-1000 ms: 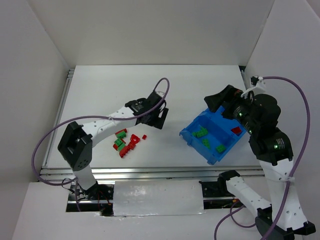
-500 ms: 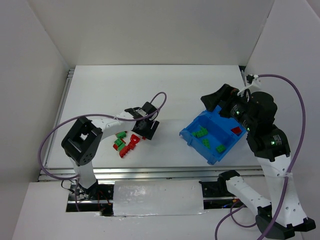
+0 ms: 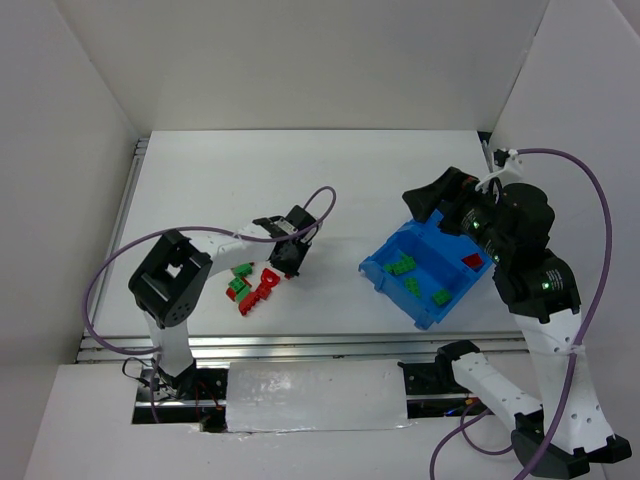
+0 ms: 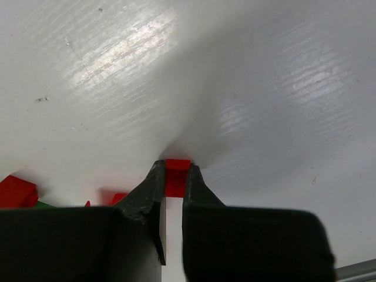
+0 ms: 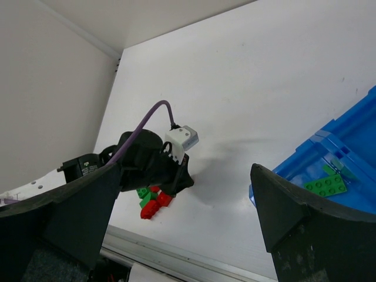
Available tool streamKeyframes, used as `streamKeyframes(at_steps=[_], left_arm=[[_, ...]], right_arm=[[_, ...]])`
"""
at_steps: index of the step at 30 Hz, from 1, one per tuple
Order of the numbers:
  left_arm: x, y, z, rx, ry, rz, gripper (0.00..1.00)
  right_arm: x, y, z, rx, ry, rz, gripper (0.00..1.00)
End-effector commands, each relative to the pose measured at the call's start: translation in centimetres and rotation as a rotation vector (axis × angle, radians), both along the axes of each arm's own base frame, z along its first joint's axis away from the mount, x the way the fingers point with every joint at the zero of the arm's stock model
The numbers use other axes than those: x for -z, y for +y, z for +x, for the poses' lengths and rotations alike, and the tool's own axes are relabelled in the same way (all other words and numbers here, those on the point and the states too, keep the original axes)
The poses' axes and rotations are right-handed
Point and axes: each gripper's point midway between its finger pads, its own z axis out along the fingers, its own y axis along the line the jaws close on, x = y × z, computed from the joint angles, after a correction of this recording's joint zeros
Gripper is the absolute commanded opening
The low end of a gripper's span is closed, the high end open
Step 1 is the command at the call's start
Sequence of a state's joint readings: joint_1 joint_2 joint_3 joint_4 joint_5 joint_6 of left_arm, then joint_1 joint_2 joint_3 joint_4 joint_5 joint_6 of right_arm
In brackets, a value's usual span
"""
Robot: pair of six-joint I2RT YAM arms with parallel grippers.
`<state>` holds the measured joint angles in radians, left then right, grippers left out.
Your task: Sort the legos into containers by color
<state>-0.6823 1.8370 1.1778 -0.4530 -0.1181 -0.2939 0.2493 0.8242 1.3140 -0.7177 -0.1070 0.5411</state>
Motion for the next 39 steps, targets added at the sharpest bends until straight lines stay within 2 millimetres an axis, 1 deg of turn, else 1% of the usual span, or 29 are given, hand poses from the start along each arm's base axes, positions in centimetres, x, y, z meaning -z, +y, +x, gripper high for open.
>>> streamKeyframes(at_steps=[1, 2, 4, 5, 7, 8, 9, 10, 11, 13, 14, 15, 16, 17, 18, 19, 20, 21, 22, 23, 24, 25, 27, 28, 29, 31, 32, 37, 39], left_arm=[[0.7, 0.7, -0.2, -0.004, 0.020, 0.039, 0.06], [0.0, 0.3, 0.4, -0.004, 0.000, 0.029, 0.00], [-1.6, -0.2, 1.1, -0.004, -0.018, 0.014, 0.00], [-3.6, -1.3, 2.4, -0.005, -0.059, -0.023, 0.00], [-6.6, -2.7, 3.4, 0.004, -0.097, -0.081, 0.00], [-9.6, -4.7, 4.5, 0.026, -0.136, -0.167, 0.00], [-11.3, -5.7, 4.9, 0.037, -0.156, -0.214, 0.00], [-13.3, -7.0, 5.5, 0.047, -0.188, -0.273, 0.00], [-16.7, -8.9, 6.3, 0.076, -0.231, -0.362, 0.00], [-19.8, -11.4, 6.8, 0.118, -0.264, -0.455, 0.00], [-22.1, -13.7, 7.6, 0.154, -0.284, -0.533, 0.00], [-22.8, -15.2, 7.5, 0.180, -0.286, -0.565, 0.00], [-23.9, -17.2, 8.6, 0.189, -0.301, -0.610, 0.00], [-24.9, -18.8, 8.7, 0.214, -0.316, -0.653, 0.00], [-25.0, -20.4, 8.5, 0.255, -0.297, -0.695, 0.00], [-25.9, -22.8, 9.1, 0.269, -0.312, -0.748, 0.00], [-26.6, -23.8, 9.7, 0.278, -0.324, -0.784, 0.00], [-27.0, -25.4, 9.3, 0.309, -0.318, -0.828, 0.00], [-27.2, -26.8, 9.8, 0.295, -0.320, -0.874, 0.00], [-27.5, -28.0, 9.5, 0.302, -0.329, -0.911, 0.00], [-29.6, -29.1, 10.2, 0.305, -0.404, -0.992, 0.00], [-29.2, -30.2, 10.0, 0.281, -0.390, -1.032, 0.00], [-30.2, -31.9, 10.5, 0.259, -0.438, -1.116, 0.00], [-31.3, -32.5, 10.4, 0.260, -0.461, -1.149, 0.00], [-31.6, -33.5, 9.8, 0.267, -0.463, -1.174, 0.00], [-31.3, -35.0, 9.6, 0.258, -0.459, -1.227, 0.00], [-31.1, -35.8, 9.0, 0.263, -0.452, -1.245, 0.06], [-27.4, -37.8, 9.2, 0.231, -0.397, -1.255, 0.12], [-25.5, -37.9, 9.7, 0.203, -0.382, -1.234, 0.32]], right_arm=[[-1.3, -0.2, 0.3, 0.013, -0.056, -0.001, 0.99], [-1.4, -0.4, 0.3, 0.024, -0.056, -0.001, 0.99], [-1.2, -1.0, 0.1, 0.060, -0.041, 0.001, 0.99], [-1.1, -1.3, 0.0, 0.081, -0.032, 0.004, 0.99], [0.1, -2.4, -0.7, 0.152, 0.022, 0.024, 1.00], [0.7, -3.8, -0.7, 0.230, 0.035, 0.018, 0.99], [1.8, -4.5, -1.2, 0.269, 0.071, 0.008, 1.00], [1.8, -5.2, -1.9, 0.311, 0.073, 0.028, 0.99], [1.9, -6.6, -2.2, 0.386, 0.071, 0.024, 1.00], [1.7, -7.6, -3.4, 0.442, 0.071, 0.057, 1.00], [1.3, -8.3, -4.3, 0.472, 0.055, 0.076, 0.99], [0.9, -8.6, -4.9, 0.481, 0.041, 0.098, 1.00], [0.5, -8.7, -5.6, 0.488, 0.025, 0.131, 1.00], [0.3, -8.9, -6.0, 0.492, 0.015, 0.142, 0.99], [0.3, -8.9, -6.3, 0.487, 0.008, 0.147, 1.00], [0.0, -8.9, -6.8, 0.479, -0.007, 0.147, 0.99], [0.2, -8.9, -6.9, 0.475, -0.003, 0.146, 0.99], [-0.1, -8.9, -7.1, 0.473, -0.007, 0.145, 0.99], [-0.2, -8.7, -7.2, 0.461, -0.001, 0.144, 1.00], [0.0, -8.7, -7.5, 0.457, 0.012, 0.139, 1.00], [-0.4, -8.6, -7.8, 0.447, 0.009, 0.145, 1.00], [-0.3, -8.3, -8.2, 0.427, 0.018, 0.148, 0.99], [-0.7, -8.2, -9.0, 0.410, 0.011, 0.158, 0.99], [-0.6, -8.1, -9.2, 0.399, 0.011, 0.159, 0.99], [-0.4, -8.1, -9.6, 0.398, 0.020, 0.154, 0.99], [-0.6, -8.2, -10.2, 0.390, 0.014, 0.148, 0.99], [-0.5, -8.2, -10.5, 0.388, 0.015, 0.145, 0.99], [-1.1, -8.3, -11.5, 0.367, -0.001, 0.134, 0.99], [-1.2, -8.1, -11.8, 0.347, -0.002, 0.129, 0.99]])
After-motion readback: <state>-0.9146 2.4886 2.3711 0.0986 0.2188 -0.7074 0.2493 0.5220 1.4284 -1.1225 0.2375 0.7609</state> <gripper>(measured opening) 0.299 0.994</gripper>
